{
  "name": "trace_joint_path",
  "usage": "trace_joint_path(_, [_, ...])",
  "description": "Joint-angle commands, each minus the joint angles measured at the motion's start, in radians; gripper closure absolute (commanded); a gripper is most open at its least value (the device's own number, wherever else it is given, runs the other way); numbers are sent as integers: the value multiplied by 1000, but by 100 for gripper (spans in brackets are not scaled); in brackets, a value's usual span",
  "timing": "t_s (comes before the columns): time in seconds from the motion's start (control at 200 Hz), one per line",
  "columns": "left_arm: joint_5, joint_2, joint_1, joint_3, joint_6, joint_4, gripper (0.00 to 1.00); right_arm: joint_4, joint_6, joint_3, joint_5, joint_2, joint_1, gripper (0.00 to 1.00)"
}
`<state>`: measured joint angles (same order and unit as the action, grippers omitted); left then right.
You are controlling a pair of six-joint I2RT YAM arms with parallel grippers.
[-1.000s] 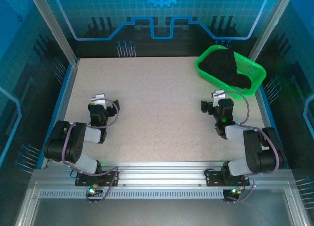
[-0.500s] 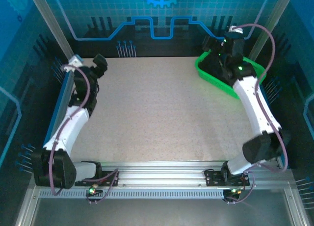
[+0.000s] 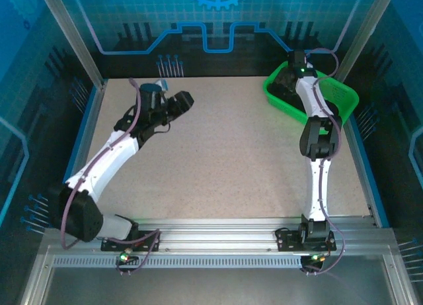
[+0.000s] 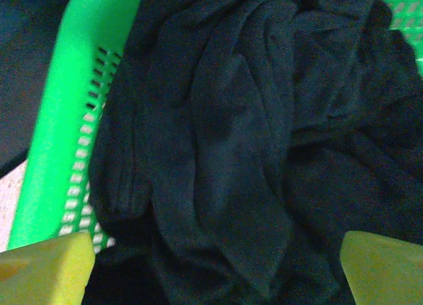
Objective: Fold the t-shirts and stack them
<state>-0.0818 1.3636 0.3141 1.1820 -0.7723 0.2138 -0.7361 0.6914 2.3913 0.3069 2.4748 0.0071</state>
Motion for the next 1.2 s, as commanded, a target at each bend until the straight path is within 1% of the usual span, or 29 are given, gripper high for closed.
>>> trace_joint_path(0.0, [-38, -97, 11, -61, -33, 52, 32, -66, 64, 132, -105, 122, -17, 10])
trace_joint_path(0.055, [-38, -137, 11, -89, -37, 60, 35, -53, 94, 162, -158, 165, -30, 21])
trace_joint_path(0.11, [-33, -174, 11, -111, -37, 73, 38, -48, 125, 173, -173, 186, -39, 37])
trace_joint_path(0.15, [-22, -201, 11, -122, -34, 86, 41, -31, 132, 162, -178, 183, -42, 54])
trace_joint_path(0.18, [-15, -218, 11, -129, -32, 95, 43, -13, 130, 146, -182, 173, -41, 69])
trace_joint_path(0.22, [-3, -244, 11, -139, -33, 106, 47, 12, 130, 117, -183, 148, -41, 87])
trace_joint_path(0.24, [3, -255, 11, -145, -34, 108, 49, 24, 129, 99, -177, 131, -39, 94])
trace_joint_path(0.27, [10, -271, 11, -153, -38, 110, 51, 39, 129, 66, -150, 96, -34, 100])
trace_joint_path(0.325, [15, -290, 11, -167, -46, 110, 54, 95, 126, -28, -90, 9, -16, 100])
trace_joint_path(0.38, [13, -299, 12, -177, -53, 110, 57, 205, 119, -162, -38, -100, 4, 100])
trace_joint_path(0.47, [1, -295, 13, -188, -61, 106, 59, 339, 99, -340, 64, -277, 46, 100])
trace_joint_path(0.61, [-27, -264, 22, -194, -64, 79, 61, 384, 56, -460, 192, -479, 113, 100])
trace_joint_path(0.71, [-53, -225, 27, -184, -68, 56, 61, 429, 29, -529, 234, -612, 160, 100])
trace_joint_path(0.815, [-75, -180, 34, -163, -66, 32, 61, 455, -34, -539, 269, -718, 200, 100])
trace_joint_path(0.885, [-85, -154, 38, -145, -63, 26, 61, 465, -66, -524, 259, -777, 215, 100])
trace_joint_path(1.0, [-75, -136, 42, -125, -60, 31, 61, 471, -164, -474, 261, -855, 263, 100])
trace_joint_path(1.095, [-33, -149, 43, -113, -52, 57, 60, 488, -247, -436, 260, -907, 317, 100])
trace_joint_path(1.195, [60, -179, 43, -86, -21, 133, 59, 471, -321, -384, 254, -927, 396, 100])
